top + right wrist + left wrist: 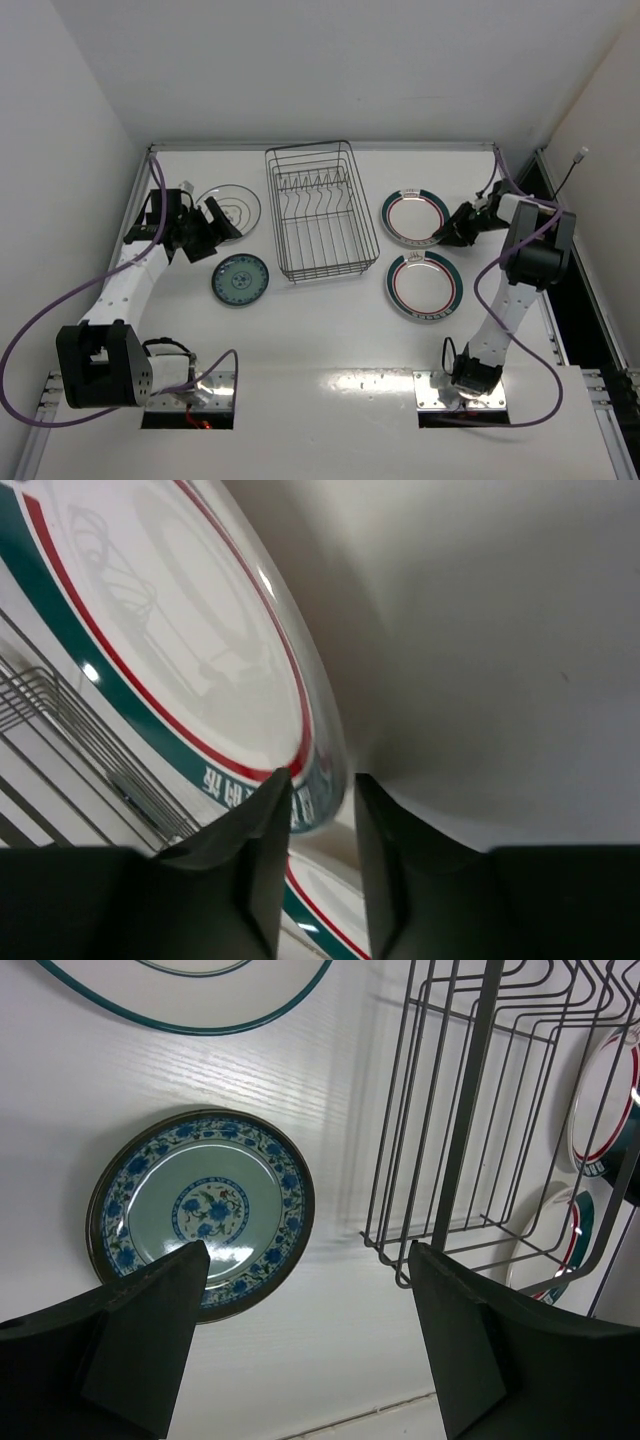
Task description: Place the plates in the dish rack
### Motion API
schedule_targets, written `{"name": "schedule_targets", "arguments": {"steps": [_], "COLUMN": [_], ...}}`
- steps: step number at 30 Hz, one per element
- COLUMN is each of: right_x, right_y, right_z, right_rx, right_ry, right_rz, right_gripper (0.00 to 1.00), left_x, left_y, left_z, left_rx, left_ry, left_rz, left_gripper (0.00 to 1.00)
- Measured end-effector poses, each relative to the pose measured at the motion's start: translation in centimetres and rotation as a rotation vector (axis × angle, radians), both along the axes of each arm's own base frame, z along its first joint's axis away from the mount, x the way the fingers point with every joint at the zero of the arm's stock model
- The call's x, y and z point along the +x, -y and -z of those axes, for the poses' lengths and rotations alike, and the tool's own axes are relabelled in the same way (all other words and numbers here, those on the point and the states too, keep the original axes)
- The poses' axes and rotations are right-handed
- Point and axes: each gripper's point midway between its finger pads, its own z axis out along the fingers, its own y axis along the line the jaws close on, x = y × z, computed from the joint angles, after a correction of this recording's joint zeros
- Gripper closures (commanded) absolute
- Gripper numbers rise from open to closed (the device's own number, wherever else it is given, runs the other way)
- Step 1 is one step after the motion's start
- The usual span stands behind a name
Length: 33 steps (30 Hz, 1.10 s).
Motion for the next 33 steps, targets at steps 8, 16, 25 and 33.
{"name": "schedule_targets", "arguments": {"steps": [8,16,25,33], "right_x": [2.7,4.5,5.0,6.0], "right_y": [-1.4,-0.7,-6.7,-12.9], "right_z": [-0.9,-10.6,-32.6,-30.1], "right_rx": [0.057,-0.281,-0.629,-0.867], "right_ry": [0.049,0.228,0.762,0.699], "right_rz": [-0.029,-0.016,0.054,-0.019], "right_gripper": [1.0,1.0,1.0,1.0], "left_x": [-0.1,-0.3,-0.5,-0.6], "left_y": [0.2,0.1,0.0,-0.1], "left_z": [0.0,0.1,0.3,0.0], "left_rx": [-0.008,-0.005,0.01,0.017], "left_ry": [-0.003,-0.012,-0.02,-0.023], "left_rz": [0.007,0.009,0.013,0.013], "left_gripper": [0.22,0.22,0.22,0.22]}}
